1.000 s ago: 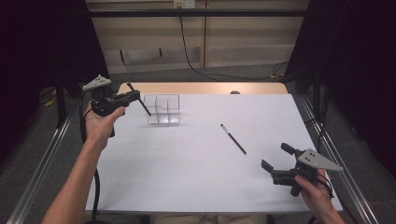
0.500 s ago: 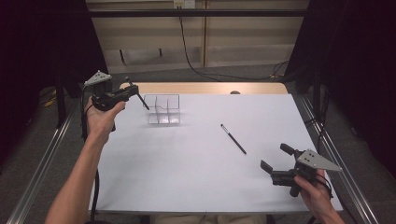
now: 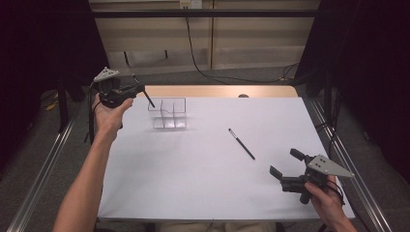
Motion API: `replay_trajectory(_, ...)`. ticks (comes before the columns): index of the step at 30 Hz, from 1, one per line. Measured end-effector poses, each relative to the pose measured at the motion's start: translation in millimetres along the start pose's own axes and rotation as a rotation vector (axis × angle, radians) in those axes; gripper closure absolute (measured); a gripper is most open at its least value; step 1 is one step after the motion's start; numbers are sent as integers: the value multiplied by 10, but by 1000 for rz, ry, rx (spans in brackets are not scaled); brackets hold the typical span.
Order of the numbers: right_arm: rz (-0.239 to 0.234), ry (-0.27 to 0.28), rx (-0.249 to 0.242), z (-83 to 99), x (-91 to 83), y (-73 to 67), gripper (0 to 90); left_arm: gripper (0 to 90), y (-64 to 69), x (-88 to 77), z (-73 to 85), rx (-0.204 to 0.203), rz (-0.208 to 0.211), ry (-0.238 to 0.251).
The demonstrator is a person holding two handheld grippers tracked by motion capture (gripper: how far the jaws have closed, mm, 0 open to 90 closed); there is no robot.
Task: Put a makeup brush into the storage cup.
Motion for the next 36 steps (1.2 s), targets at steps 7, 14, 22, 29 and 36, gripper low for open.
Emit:
replay_trajectory(7, -4, 1, 2, 0, 0, -8, 0, 838, -24, 69, 60, 3, -16, -17)
replay_trajectory(14, -5, 0, 0, -1, 0, -11, 0, 839, -22, 139, 113, 4, -14, -35)
replay_trajectory(22, -6, -1, -1, 4, 1, -11, 0, 838, -52, 232, 212, -6, -16, -63)
replay_trajectory(29, -8, -4, -2, 6, 13, -18, 0, 838, -79, 296, 311, -16, -16, -83)
replay_trajectory(36, -10, -6, 0, 10, 11, -16, 0, 838, -66, 370, 369, -11, -11, -110)
Point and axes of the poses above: each handheld gripper's, and its own axes: x roughly forward along the jaws, z roughly out of its underside, y roughly to its right, the point moved 9 cm from there along x, roughly forward along the jaws, and after that the axes turned 13 degrees about -y, right-handed, at the moved point
